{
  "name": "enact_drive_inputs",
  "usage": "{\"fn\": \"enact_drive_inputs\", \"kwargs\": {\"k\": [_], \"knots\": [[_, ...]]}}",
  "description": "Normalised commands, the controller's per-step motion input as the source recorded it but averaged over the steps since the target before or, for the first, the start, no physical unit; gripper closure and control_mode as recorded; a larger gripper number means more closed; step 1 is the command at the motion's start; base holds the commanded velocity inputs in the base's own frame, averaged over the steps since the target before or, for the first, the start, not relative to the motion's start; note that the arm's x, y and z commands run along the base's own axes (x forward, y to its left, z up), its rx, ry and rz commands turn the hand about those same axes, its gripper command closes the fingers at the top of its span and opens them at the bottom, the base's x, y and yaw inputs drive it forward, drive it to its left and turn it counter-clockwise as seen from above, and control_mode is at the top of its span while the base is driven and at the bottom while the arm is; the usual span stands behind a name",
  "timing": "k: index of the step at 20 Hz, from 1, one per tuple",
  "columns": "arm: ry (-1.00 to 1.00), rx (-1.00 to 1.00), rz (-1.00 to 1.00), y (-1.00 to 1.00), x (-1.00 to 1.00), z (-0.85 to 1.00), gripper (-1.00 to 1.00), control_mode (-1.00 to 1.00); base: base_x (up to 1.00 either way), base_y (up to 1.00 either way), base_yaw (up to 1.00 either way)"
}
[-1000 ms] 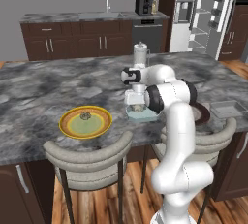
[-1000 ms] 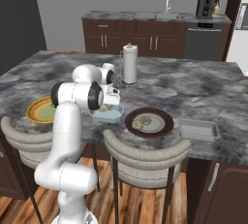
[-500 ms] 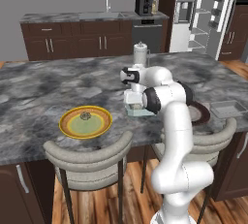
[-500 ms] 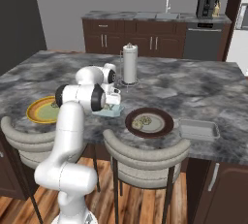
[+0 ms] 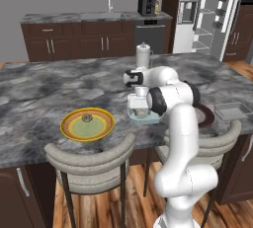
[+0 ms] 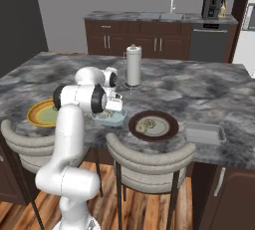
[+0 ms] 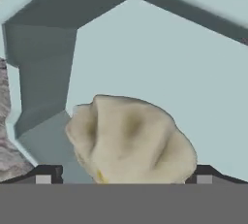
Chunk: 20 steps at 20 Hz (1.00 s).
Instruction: Place two dumplings into each of the tupperware containers and then place the containers in the fridge.
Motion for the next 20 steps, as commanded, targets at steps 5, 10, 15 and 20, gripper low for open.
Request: {"fn": "enact_drive_inputs", "kwargs": {"k": [5,10,15,20], "knots": [[0.12,-0.01,0.0,0.0,-0.28,-0.24,-1.0,-1.0,0.0,0.0,0.0],[-0.1,0.07,-0.01,-0.15,-0.1,0.52,-1.0,-1.0,0.0,0.0,0.0],[-0.05,0.01,0.0,0.37,-0.22,0.61,-1.0,-1.0,0.0,0.0,0.0],[-0.02,0.0,0.01,1.0,-0.04,0.09,-1.0,-1.0,0.0,0.0,0.0]]}}
